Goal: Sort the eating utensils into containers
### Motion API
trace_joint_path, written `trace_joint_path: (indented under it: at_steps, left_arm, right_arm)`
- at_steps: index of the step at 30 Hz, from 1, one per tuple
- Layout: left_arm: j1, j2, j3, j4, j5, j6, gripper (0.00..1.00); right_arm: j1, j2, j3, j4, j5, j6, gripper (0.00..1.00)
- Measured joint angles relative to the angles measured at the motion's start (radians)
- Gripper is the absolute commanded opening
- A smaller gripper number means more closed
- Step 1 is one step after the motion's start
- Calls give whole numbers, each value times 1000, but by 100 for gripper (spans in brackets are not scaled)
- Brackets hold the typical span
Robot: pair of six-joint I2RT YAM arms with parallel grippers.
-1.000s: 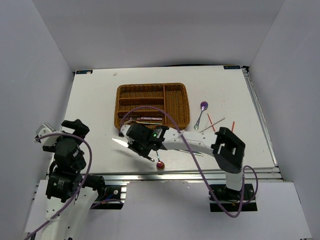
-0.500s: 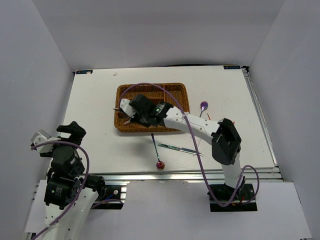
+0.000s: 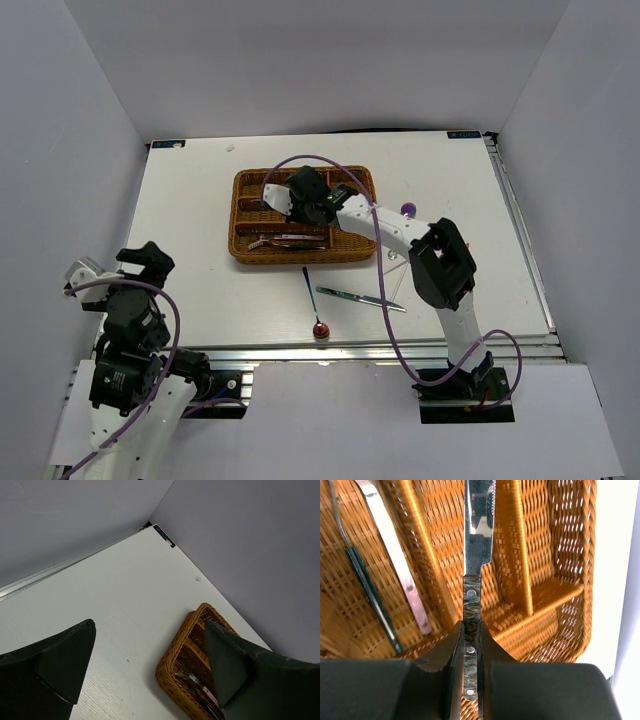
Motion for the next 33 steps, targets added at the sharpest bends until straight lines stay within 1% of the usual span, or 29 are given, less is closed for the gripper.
trace_joint_path:
  at_steps: [5,12,16,18,20,21,22,24,25,26,29,33]
  left_arm:
    - [0,8,0,6,11,3,98]
    - [0,9,-6,16,24,12,98]
    - [0,8,-12,18,36,18,98]
    - [0,8,-12,18,40,19,98]
    - [0,8,-12,18,44,22,98]
    - [0,8,-12,18,44,23,98]
    - [0,7,-12,18,44,23,98]
    - [0,3,-13,19,45,25,98]
    - [0,0,-13,19,45,26,98]
    - [0,-5,-13,19,45,26,98]
    - [0,-13,-13,19,45,26,98]
    - [0,-19,-13,22,46,26,98]
  right_arm:
    - [2,-5,-43,84,-23,-75,0]
    - [3,31,2,149,-8,-154,0]
    - [-4,58,3,170,-16,-171,0]
    - [-7,73,3,177,-21,-177,3]
    - [-8,82,-4,197,-24,-181,15]
    - [-9,83,-11,208,-26,-182,24]
    - [-10,83,-14,213,-29,-182,38]
    - [-10,83,-14,220,-38,-177,43]
    - [-10,83,-14,228,-44,-177,81]
    - [-10,83,-14,238,-49,-169,89]
    - [-10,74,-29,281,-50,-175,89]
    - [-10,32,-53,297,-43,-148,89]
